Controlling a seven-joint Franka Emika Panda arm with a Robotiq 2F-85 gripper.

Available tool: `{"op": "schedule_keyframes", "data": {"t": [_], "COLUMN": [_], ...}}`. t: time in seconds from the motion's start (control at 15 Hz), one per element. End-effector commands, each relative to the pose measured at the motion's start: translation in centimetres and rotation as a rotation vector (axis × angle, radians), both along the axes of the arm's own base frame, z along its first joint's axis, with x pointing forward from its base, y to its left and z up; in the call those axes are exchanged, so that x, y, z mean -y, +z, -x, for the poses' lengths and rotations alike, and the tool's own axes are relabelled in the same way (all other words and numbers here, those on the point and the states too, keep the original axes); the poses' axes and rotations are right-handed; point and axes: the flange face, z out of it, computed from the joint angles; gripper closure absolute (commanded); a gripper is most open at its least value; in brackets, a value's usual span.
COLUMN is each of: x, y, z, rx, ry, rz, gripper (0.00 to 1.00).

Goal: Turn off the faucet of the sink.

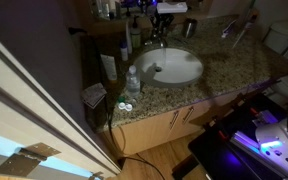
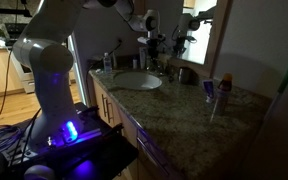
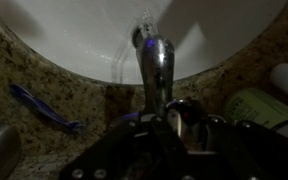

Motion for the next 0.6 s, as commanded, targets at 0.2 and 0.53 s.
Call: {"op": "schedule_keyframes", "data": {"t": [0.2,0.53], "x": [2.8,3.6], "y": [-3.2,-4.1], "z": [4.8,6.0], "rx": [-0.149,-0.105], "ry": [0.016,-0.007], "rz": [0.035,0.042], "gripper": [0.93,0.93]}}
